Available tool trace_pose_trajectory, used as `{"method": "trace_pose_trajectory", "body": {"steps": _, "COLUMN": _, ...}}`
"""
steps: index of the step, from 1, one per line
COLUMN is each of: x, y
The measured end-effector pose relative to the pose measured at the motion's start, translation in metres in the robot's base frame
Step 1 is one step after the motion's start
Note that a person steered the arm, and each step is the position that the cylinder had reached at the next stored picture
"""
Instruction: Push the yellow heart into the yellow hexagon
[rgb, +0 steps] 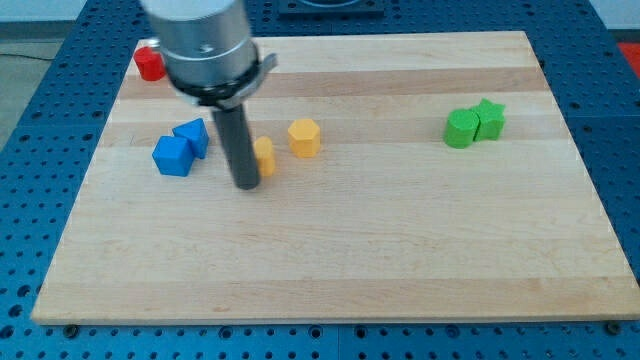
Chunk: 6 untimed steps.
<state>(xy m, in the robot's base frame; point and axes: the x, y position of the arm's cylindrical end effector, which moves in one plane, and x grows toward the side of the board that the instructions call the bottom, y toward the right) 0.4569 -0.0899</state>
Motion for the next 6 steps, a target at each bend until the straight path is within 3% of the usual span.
{"method": "trace_pose_trajectory", "body": {"steps": 1, "x": -0.024, "y": 0.004}}
{"method": "trace_pose_trajectory", "body": {"steps": 2, "x": -0.013, "y": -0.049}}
{"method": "trace_pose_trajectory", "body": {"steps": 3, "x": -0.032, "y": -0.057}}
{"method": "trace_pose_trajectory", "body": {"steps": 6, "x": -0.038, "y": 0.017}}
